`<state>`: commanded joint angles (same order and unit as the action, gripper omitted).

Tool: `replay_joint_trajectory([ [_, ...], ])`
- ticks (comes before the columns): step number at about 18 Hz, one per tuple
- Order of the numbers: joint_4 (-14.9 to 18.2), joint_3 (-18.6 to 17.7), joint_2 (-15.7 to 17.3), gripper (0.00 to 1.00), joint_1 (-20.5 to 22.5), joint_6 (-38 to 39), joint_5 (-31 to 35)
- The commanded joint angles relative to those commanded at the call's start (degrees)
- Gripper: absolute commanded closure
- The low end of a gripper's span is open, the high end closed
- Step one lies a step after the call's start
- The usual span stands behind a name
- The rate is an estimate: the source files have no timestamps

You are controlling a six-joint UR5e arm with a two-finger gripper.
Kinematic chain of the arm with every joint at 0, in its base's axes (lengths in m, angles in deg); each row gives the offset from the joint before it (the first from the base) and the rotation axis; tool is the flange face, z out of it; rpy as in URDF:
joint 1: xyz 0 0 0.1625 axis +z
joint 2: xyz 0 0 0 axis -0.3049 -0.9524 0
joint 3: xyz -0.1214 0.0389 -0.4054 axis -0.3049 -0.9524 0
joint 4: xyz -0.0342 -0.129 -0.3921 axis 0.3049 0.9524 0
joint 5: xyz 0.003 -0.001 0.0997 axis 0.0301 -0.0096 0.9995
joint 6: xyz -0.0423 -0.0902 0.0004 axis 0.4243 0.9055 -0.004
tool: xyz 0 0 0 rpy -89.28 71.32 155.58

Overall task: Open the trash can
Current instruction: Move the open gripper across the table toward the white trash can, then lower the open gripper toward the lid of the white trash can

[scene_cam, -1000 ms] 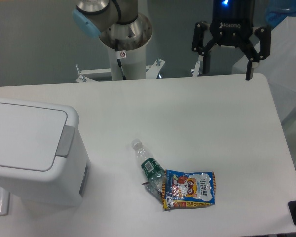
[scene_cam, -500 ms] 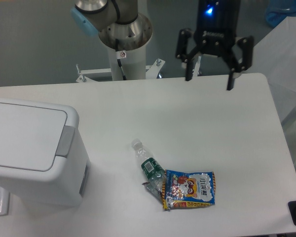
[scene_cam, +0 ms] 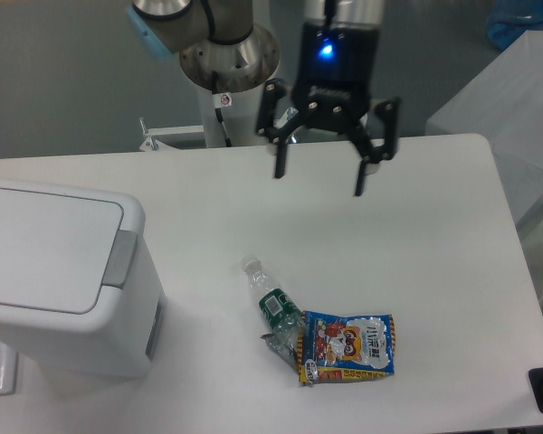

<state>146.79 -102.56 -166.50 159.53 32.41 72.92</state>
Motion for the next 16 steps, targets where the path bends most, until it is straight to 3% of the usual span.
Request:
replay_joint_trajectory([
  [8,-2.2,-0.26,-1.58,0.0,-4.84,5.88,0.09],
  [12,-7.2,-0.35,-3.16,0.0,-6.07,13.62,0.0],
  [16,-7.91,-0.53,-4.92,0.0,-7.74,13.81,0.09],
])
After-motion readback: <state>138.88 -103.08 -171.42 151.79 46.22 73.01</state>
